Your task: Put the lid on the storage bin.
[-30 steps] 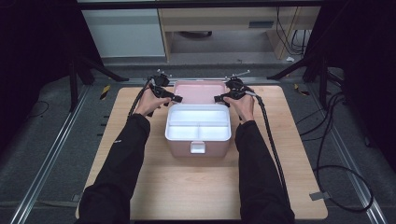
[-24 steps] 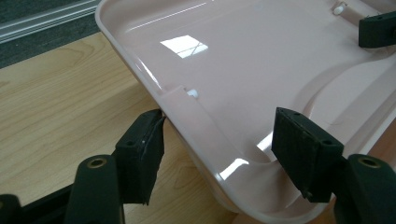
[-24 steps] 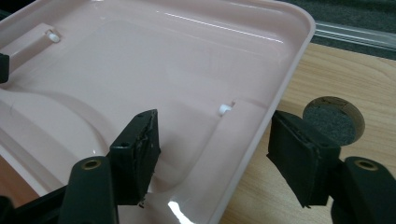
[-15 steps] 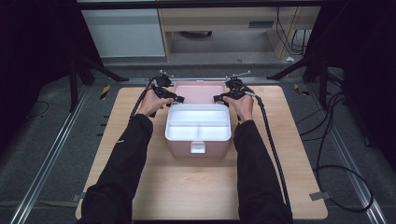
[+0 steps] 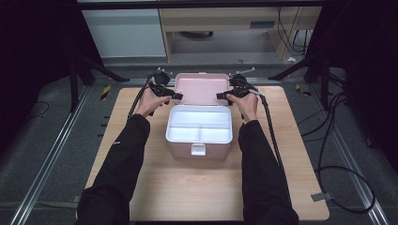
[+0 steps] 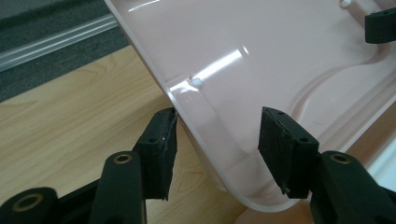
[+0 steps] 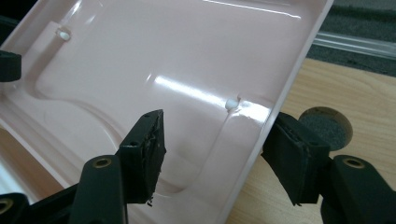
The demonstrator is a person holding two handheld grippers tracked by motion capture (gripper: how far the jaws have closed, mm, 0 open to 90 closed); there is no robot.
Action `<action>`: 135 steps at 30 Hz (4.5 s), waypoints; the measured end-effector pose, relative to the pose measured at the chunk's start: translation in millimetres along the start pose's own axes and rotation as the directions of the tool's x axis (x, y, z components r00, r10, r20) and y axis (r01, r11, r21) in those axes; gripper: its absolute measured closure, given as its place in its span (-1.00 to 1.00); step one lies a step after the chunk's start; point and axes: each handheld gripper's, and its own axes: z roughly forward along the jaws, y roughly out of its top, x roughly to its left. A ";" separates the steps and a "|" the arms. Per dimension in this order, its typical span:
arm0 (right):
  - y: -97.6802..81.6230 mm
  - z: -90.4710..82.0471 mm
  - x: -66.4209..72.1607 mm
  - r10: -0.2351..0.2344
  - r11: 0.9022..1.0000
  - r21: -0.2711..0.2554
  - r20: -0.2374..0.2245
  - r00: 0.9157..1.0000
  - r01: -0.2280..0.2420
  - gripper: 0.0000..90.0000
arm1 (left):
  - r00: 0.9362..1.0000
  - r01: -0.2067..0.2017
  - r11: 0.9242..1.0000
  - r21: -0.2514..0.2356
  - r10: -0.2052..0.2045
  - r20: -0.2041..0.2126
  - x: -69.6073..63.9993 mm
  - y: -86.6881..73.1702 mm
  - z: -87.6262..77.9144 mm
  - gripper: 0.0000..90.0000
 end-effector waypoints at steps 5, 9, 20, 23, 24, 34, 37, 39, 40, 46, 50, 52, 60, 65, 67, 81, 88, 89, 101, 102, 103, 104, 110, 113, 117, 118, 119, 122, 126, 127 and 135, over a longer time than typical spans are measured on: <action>3.3 -12.2 4.4 -0.019 1.000 -0.025 0.004 1.000 0.019 -0.09 | 1.000 -0.022 1.000 -0.010 0.022 -0.005 -3.7 1.5 -11.0 0.16; 6.2 -22.6 8.4 -0.032 0.999 -0.042 0.010 0.999 0.033 -0.01 | 0.999 -0.038 0.999 -0.020 0.037 -0.019 -6.7 3.0 -21.8 0.32; 5.0 -53.7 14.7 -0.042 0.994 -0.103 0.034 0.999 0.046 0.44 | 0.993 -0.104 0.994 -0.038 0.102 -0.053 -19.3 4.6 -43.3 0.60; 3.9 -61.6 15.9 -0.047 0.991 -0.120 0.040 0.998 0.052 0.55 | 0.991 -0.118 0.992 -0.043 0.116 -0.062 -23.2 5.4 -47.9 0.63; 3.6 -63.7 16.3 -0.057 0.990 -0.124 0.046 0.997 0.062 0.59 | 0.991 -0.121 0.992 -0.042 0.118 -0.061 -24.0 5.6 -49.4 0.65; -4.6 -75.6 18.9 -0.058 0.981 -0.182 0.060 0.997 0.068 0.81 | 0.988 -0.148 0.986 -0.079 0.144 -0.052 -26.1 -0.1 -56.3 0.65; -4.8 -75.8 20.5 -0.070 0.979 -0.186 0.065 0.995 0.081 0.81 | 0.987 -0.160 0.983 -0.092 0.157 -0.043 -24.7 -0.8 -57.7 0.60; -5.0 -76.3 21.6 -0.079 0.978 -0.187 0.069 0.994 0.091 0.81 | 0.986 -0.166 0.979 -0.115 0.161 -0.047 -24.8 0.3 -60.1 0.56; -5.3 -76.8 22.4 -0.081 0.978 -0.188 0.070 0.994 0.093 0.81 | 0.986 -0.166 0.978 -0.125 0.161 -0.050 -24.8 0.8 -61.2 0.56; -7.0 -80.1 27.2 -0.110 0.973 -0.194 0.077 0.991 0.123 0.81 | 0.981 -0.190 0.977 -0.096 0.183 -0.070 -25.6 0.2 -60.0 0.63; -7.5 -81.6 30.8 -0.130 0.971 -0.191 0.083 0.988 0.144 0.80 | 0.982 -0.186 0.980 -0.072 0.181 -0.061 -25.8 -1.7 -57.8 0.71; -8.1 -82.3 31.8 -0.139 0.970 -0.189 0.090 0.986 0.154 0.79 | 0.982 -0.182 0.981 -0.071 0.178 -0.058 -26.7 -1.9 -59.8 0.72; -16.7 -86.9 36.4 -0.132 0.962 -0.231 0.072 0.989 0.145 0.69 | 0.974 -0.221 0.972 -0.083 0.215 -0.076 -38.6 -12.5 -70.9 0.72; -20.0 -91.6 44.1 -0.155 0.960 -0.222 0.082 0.984 0.170 0.57 | 0.970 -0.237 0.966 -0.103 0.229 -0.077 -44.4 -20.8 -77.0 0.72; -20.8 -94.2 47.9 -0.169 0.959 -0.214 0.087 0.982 0.184 0.53 | 0.970 -0.241 0.964 -0.116 0.233 -0.075 -46.6 -25.3 -80.0 0.72; -23.7 -99.0 45.8 -0.163 0.952 -0.243 0.118 0.980 0.188 0.84 | 0.967 -0.244 0.960 -0.135 0.231 -0.104 -48.5 -20.8 -79.1 0.76; -24.4 -98.0 45.5 -0.166 0.939 -0.281 0.127 0.978 0.195 0.83 | 0.953 -0.286 0.950 -0.126 0.268 -0.142 -50.8 -21.4 -79.6 0.77; -26.2 -98.8 46.1 -0.164 0.937 -0.290 0.121 0.979 0.193 0.83 | 0.951 -0.291 0.948 -0.131 0.273 -0.143 -51.6 -23.2 -81.1 0.77; -40.6 -115.1 59.9 -0.207 0.929 -0.289 0.108 0.972 0.230 0.79 | 0.933 -0.343 0.931 -0.129 0.322 -0.159 -66.8 -41.7 -95.6 0.78; -42.3 -116.7 60.6 -0.207 0.930 -0.290 0.100 0.973 0.228 0.75 | 0.929 -0.353 0.927 -0.125 0.331 -0.166 -69.1 -43.6 -96.5 0.78; -43.9 -118.4 61.7 -0.208 0.930 -0.291 0.092 0.974 0.226 0.72 | 0.925 -0.363 0.924 -0.121 0.341 -0.170 -71.1 -45.3 -97.5 0.77; -45.7 -119.9 63.0 -0.214 0.929 -0.290 0.088 0.973 0.230 0.66 | 0.920 -0.374 0.920 -0.117 0.352 -0.173 -72.5 -46.5 -98.3 0.76; -59.9 -127.0 67.1 -0.245 0.925 -0.286 0.059 0.968 0.251 0.54 | 0.916 -0.387 0.913 -0.127 0.365 -0.164 -79.4 -61.5 -102.1 0.69; -66.6 -128.8 67.5 -0.251 0.923 -0.286 0.052 0.967 0.256 0.53 | 0.912 -0.396 0.910 -0.121 0.375 -0.163 -83.1 -67.7 -103.6 0.64; -73.9 -129.3 66.2 -0.258 0.926 -0.274 0.043 0.965 0.260 0.49 | 0.918 -0.388 0.910 -0.145 0.367 -0.149 -86.7 -78.5 -108.6 0.63; -76.1 -129.5 65.6 -0.260 0.927 -0.268 0.040 0.965 0.261 0.48 | 0.917 -0.389 0.910 -0.144 0.369 -0.149 -87.1 -80.4 -109.9 0.62; -77.8 -129.3 64.9 -0.260 0.929 -0.263 0.032 0.965 0.259 0.46 | 0.916 -0.392 0.909 -0.141 0.372 -0.147 -87.5 -81.9 -110.5 0.62; -82.1 -130.1 64.2 -0.266 0.932 -0.250 0.027 0.964 0.264 0.44 | 0.914 -0.396 0.909 -0.133 0.376 -0.152 -90.0 -83.9 -110.3 0.61; -87.0 -132.6 62.8 -0.270 0.933 -0.236 0.038 0.962 0.272 0.40 | 0.916 -0.392 0.909 -0.138 0.372 -0.152 -89.0 -87.7 -110.2 0.60; -88.8 -134.0 61.6 -0.265 0.934 -0.241 0.034 0.964 0.265 0.40 | 0.917 -0.389 0.911 -0.138 0.370 -0.147 -88.5 -89.2 -110.0 0.59; -101.9 -141.0 54.5 -0.253 0.941 -0.225 0.024 0.967 0.252 0.33 | 0.918 -0.384 0.917 -0.106 0.367 -0.150 -87.3 -97.5 -113.2 0.48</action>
